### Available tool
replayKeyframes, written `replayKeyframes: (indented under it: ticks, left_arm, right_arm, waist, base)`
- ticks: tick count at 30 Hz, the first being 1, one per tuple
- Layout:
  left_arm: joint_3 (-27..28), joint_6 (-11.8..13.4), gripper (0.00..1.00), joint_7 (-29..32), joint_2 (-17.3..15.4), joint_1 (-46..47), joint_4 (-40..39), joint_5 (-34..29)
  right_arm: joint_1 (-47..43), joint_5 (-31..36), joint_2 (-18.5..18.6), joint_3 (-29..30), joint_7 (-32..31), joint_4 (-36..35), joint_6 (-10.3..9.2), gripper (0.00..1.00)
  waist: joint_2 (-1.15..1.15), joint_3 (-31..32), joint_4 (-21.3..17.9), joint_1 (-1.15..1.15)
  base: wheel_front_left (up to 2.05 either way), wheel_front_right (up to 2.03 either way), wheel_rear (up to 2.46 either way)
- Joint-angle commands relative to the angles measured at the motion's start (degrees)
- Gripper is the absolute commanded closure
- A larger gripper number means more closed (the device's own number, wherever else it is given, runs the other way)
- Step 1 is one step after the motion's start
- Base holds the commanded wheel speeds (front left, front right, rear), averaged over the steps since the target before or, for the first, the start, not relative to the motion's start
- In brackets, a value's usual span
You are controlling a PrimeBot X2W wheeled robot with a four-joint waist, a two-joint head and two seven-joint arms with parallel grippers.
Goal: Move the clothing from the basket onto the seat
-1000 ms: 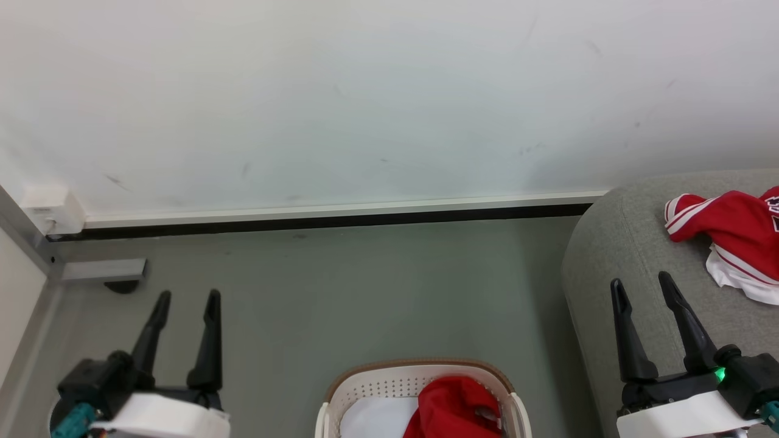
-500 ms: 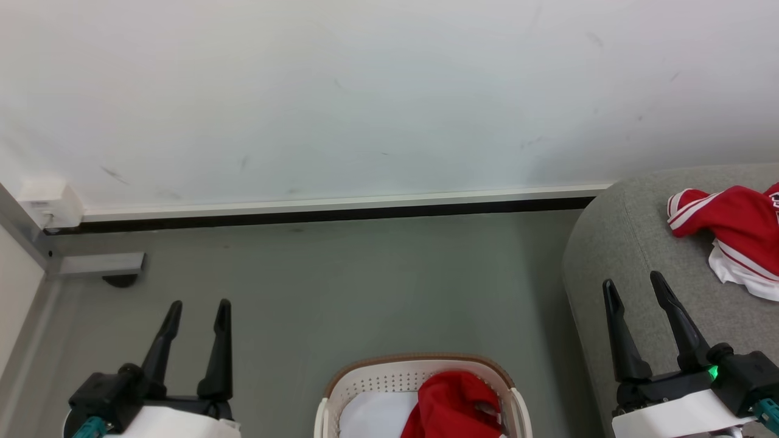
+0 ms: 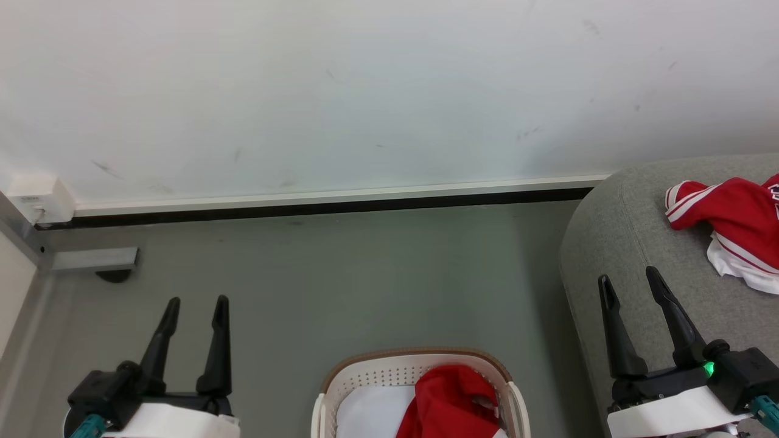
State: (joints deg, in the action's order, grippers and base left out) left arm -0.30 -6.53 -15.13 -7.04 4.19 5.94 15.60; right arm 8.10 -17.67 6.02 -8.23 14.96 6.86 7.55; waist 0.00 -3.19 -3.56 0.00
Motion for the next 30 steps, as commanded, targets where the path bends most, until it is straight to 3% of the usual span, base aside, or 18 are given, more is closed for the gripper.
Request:
replayKeyframes:
  ticks: [1, 14, 30]
  left_arm:
    - [0.5, -0.3, 0.0, 0.0, 0.2, 0.5, 0.5, -0.6]
    - [-5.0, -1.0, 0.0, 0.0, 0.0, 5.4, 3.2, -0.2]
    - [-28.7, -0.9, 0.0, 2.9, -8.1, 20.9, 19.5, 7.2]
  right_arm:
    - [0.7, 0.2, 0.1, 0.1, 0.2, -0.1, -0.13, 0.0]
    - [2.8, 1.3, 0.2, 1.4, 0.2, -1.6, -0.13, 0.0]
    - [6.4, 1.8, -2.9, 6.6, 0.2, -5.5, -0.13, 0.0]
  waist:
    - [0.0, 0.0, 0.0, 0.0]
    - [0.0, -5.7, -3.4, 0.0]
    - [0.0, -20.8, -12.7, 0.0]
  base:
    - [0.0, 0.0, 0.0]
    - [0.0, 0.0, 0.0]
    - [0.0, 0.0, 0.0]
